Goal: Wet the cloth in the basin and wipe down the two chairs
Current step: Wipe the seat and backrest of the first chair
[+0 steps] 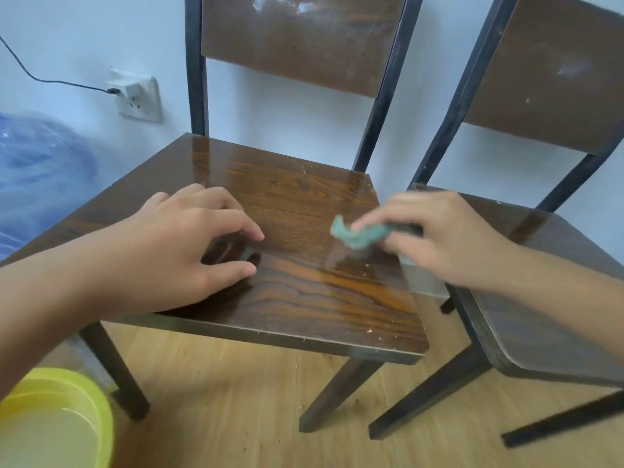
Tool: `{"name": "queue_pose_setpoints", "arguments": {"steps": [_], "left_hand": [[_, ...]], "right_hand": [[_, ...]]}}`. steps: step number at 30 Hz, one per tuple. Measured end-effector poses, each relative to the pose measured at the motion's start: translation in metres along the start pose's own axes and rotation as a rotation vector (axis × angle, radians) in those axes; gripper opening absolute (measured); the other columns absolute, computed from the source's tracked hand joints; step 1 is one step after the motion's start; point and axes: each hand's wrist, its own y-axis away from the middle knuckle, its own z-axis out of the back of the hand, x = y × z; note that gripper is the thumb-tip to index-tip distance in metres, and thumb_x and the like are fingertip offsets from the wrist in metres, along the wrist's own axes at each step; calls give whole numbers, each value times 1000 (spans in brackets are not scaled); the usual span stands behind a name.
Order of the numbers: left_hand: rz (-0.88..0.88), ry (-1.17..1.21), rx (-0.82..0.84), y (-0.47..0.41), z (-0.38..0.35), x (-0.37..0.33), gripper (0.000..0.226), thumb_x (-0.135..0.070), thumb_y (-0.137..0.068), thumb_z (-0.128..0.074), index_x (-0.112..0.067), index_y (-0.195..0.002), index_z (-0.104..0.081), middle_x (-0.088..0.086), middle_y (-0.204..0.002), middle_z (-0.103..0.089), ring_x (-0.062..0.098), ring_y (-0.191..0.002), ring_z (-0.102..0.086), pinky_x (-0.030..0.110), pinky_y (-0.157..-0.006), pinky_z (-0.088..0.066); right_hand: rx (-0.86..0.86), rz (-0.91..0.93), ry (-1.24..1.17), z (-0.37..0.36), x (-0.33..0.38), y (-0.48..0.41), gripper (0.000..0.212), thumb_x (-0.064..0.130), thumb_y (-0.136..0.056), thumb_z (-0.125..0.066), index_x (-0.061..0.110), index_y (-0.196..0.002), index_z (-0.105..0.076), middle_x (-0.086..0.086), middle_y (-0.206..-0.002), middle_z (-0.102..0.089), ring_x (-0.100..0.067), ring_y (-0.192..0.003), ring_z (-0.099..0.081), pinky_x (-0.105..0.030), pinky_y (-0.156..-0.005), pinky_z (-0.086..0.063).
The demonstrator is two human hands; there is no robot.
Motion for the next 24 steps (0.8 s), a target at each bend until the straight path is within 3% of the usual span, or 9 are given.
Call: {"name": "queue_pose_setpoints", "arguments": {"steps": [3, 8, 13, 18, 21, 24], "left_hand": [[-13, 9, -9, 1, -1, -2, 56, -83, -75, -33, -57, -119, -56, -32, -116, -47, 2, -113, -43, 35, -96, -36], [-52, 12, -24, 5, -3, 2, 54, -83, -77, -33, -58, -119, -56, -33, -116, -47, 3, -110, -43, 39, -94, -40], [-78, 53, -55, 3, -6, 6, 51, -84, -78, -34, -58, -117, -55, -33, -114, -48, 5, -111, -45, 43, -96, -43], [-100, 97, -66, 0, -8, 4, 52, -85, -77, -36, -58, -117, -56, -37, -116, -48, 1, -111, -44, 42, -97, -42], [-135, 112, -74, 2, -13, -2, 50, -85, -79, -35, -59, -117, -55, -36, -116, -49, -1, -110, -45, 40, -92, -42], [-142, 116, -98, 7, -15, -2, 47, -81, -81, -38, -57, -117, -57, -33, -115, -51, 0, -113, -46, 40, -90, -43]], "right_hand": [[-71, -182, 46, -24, -23, -24, 24, 13, -93, -73, 21, -115, -77, 9, -98, -69, -6, -89, -62, -38, -85, -56], [9, -76, -45, -28, 24, 46, 33, 2, -91, -73, 22, -118, -75, 9, -99, -65, -6, -92, -61, -17, -79, -48], [167, 160, -113, 1, 53, 88, 44, -15, -83, -67, 13, -116, -77, -2, -99, -70, -14, -90, -65, -26, -74, -52], [-40, -49, 33, -4, -8, 10, 27, 0, -89, -75, 16, -111, -78, 17, -89, -63, 2, -80, -59, -12, -72, -41], [-5, -124, 7, -24, -5, 27, 28, 1, -89, -74, 17, -112, -77, 11, -95, -63, -2, -87, -61, -18, -73, -45], [87, -3, -73, -16, 34, 83, 41, -14, -84, -71, 14, -113, -76, -2, -97, -66, -13, -89, -63, -26, -71, -51]]}}
